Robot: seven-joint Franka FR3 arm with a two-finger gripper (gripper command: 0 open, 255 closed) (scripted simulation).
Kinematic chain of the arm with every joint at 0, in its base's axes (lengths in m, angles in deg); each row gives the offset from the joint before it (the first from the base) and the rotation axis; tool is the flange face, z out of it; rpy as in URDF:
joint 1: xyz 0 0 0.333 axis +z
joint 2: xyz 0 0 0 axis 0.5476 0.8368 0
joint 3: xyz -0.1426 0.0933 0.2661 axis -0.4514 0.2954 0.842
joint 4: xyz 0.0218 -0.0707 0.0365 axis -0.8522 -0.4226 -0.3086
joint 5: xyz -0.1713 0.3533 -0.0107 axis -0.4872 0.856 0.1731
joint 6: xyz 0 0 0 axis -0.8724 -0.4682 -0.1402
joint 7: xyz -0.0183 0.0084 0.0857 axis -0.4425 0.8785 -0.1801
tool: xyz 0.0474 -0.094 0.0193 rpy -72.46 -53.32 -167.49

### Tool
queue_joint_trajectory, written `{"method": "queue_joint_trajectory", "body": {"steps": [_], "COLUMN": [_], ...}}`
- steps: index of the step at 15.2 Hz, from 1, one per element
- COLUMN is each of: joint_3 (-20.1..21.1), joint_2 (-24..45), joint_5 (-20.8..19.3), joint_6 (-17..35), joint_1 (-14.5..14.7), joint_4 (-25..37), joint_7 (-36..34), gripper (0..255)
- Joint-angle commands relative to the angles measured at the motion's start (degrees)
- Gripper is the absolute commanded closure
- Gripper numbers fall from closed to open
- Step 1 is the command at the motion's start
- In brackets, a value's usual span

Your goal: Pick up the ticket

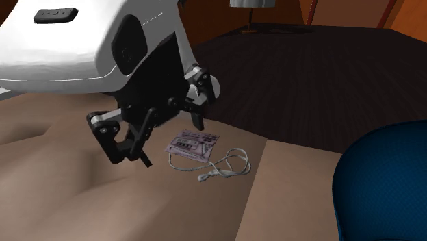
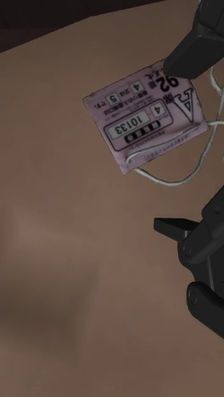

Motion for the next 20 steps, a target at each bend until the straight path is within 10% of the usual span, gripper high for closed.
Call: {"method": "queue_joint_trajectory", "body": {"steps": [1,3,4,20], "joint_3": [-0.3,-0.3,-0.3,0.1], "joint_2": [-0.2,-0.3,-0.2,0.9], "joint_5": [-0.2,-0.3,-0.3,0.4], "joint_6": [1.5,2.0,1.9,-3.3], "joint_1": [-0.1,-0.2,-0.2,0.3], "joint_4": [-1.7,-2.2,-2.0,4.1], "joint_7": [0.2,0.2,0.2,0.2], "gripper": [0,0,255,255]}}
